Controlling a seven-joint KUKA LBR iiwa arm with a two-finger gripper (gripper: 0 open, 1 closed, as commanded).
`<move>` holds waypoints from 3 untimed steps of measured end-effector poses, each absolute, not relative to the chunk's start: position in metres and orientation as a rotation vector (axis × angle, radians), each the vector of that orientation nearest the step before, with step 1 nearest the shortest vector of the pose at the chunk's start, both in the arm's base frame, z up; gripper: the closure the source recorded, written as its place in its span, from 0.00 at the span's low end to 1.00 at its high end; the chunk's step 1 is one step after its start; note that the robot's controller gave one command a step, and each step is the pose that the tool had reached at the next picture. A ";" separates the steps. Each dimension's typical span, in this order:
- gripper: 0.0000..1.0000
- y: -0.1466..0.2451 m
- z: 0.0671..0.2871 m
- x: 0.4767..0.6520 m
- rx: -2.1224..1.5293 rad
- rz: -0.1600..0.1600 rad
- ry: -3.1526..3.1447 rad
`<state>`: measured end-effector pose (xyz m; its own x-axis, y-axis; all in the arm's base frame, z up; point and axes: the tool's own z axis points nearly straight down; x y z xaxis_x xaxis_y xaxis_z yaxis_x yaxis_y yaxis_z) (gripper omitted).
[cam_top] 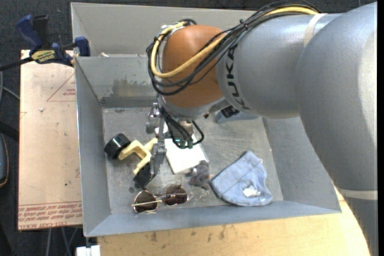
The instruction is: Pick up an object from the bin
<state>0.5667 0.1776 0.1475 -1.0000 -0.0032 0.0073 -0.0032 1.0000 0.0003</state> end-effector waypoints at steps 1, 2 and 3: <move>0.00 0.177 0.152 0.569 0.000 -0.002 -3.142; 0.00 0.206 0.140 0.584 0.064 -0.003 -3.145; 0.00 0.227 0.137 0.588 0.051 -0.004 -3.143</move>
Offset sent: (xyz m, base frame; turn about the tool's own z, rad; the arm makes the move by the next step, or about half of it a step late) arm 0.0209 0.0379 -0.0115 -0.0506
